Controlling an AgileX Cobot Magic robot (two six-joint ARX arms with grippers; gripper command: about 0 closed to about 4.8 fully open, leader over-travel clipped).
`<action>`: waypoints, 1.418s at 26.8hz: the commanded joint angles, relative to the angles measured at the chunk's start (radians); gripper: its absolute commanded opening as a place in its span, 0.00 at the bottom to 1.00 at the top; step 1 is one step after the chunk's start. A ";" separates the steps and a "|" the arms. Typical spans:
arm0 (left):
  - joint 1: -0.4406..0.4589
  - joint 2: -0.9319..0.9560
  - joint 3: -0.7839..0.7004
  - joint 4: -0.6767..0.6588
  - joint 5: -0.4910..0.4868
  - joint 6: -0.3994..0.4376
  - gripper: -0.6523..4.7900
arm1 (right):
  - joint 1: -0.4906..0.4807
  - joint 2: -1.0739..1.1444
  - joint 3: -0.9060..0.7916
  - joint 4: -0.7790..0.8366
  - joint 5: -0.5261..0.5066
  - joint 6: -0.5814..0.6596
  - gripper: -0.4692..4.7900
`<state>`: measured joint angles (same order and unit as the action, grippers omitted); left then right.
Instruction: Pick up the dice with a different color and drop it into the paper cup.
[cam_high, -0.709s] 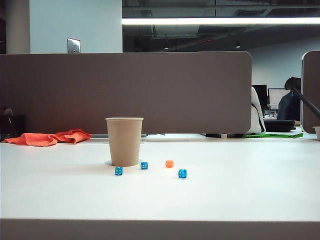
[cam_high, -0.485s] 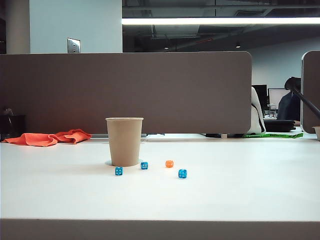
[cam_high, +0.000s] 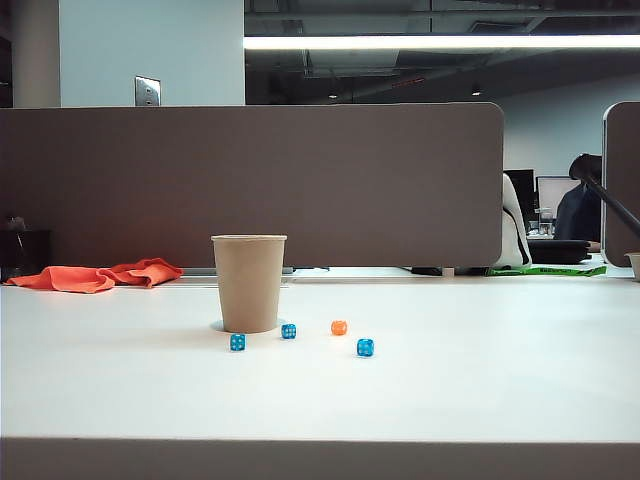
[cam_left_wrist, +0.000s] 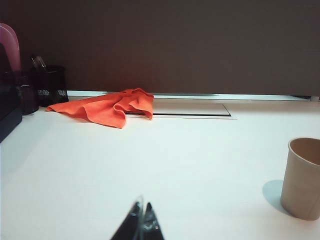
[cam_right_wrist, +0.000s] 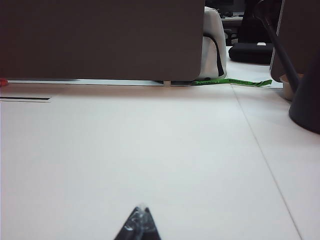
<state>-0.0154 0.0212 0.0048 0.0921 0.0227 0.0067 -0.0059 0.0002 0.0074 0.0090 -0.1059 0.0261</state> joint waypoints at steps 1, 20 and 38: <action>0.001 0.000 0.003 0.006 0.003 0.000 0.11 | 0.000 -0.001 -0.002 0.011 -0.001 0.003 0.08; -0.016 0.003 0.118 -0.170 0.253 0.091 0.11 | 0.000 0.003 0.103 0.031 0.000 -0.009 0.08; -0.215 0.045 0.212 -0.362 0.349 0.000 0.11 | 0.125 0.754 0.640 -0.143 -0.135 -0.098 0.08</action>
<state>-0.2237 0.0662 0.2115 -0.2611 0.3668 0.0124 0.0948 0.7200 0.6209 -0.1463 -0.2359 -0.0360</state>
